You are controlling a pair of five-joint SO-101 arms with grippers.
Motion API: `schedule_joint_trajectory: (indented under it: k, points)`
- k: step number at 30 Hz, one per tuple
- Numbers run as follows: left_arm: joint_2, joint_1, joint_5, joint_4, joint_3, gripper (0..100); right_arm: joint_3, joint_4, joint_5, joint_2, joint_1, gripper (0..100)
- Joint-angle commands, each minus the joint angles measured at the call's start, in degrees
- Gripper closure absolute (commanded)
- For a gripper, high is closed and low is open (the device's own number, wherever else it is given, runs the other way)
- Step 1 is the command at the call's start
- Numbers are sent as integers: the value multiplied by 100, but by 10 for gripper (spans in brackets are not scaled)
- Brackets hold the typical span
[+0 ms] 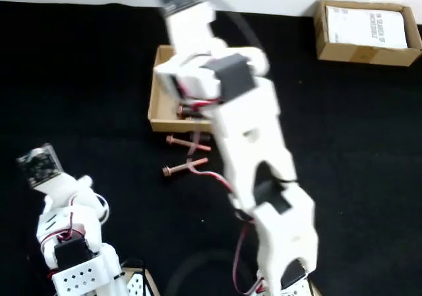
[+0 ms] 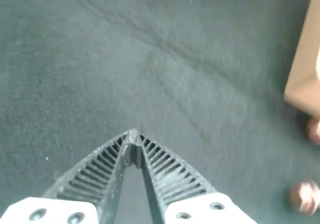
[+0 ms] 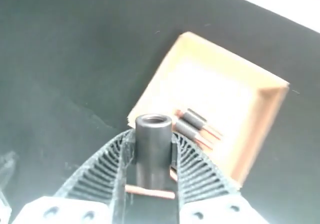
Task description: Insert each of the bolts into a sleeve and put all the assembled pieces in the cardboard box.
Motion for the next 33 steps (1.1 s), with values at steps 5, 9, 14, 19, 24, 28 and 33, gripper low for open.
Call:
schedule_joint_trajectory:
  k: [5,9,14,19,24,28,33]
  points:
    - [-31,760,-229,633,-655,990,3996,57,-738,-2888,752,992]
    - [444,1596,-229,985,-1631,990,6721,-268,-1029,-4136,884,992]
    - [2334,2167,-132,1020,-3108,990,9508,-1640,-1090,-5903,1464,992]
    - [4646,2809,387,1284,-4620,990,11503,-2703,-888,-7451,2053,992]
    - [6782,3477,1248,1521,-5534,990,12567,-2967,-844,-8277,2747,992]
    - [8356,3758,1785,1512,-6149,990,12910,-2967,-686,-8567,3222,992]
    - [10088,3916,2145,1521,-7055,991,12971,-2967,-246,-8716,3662,992]
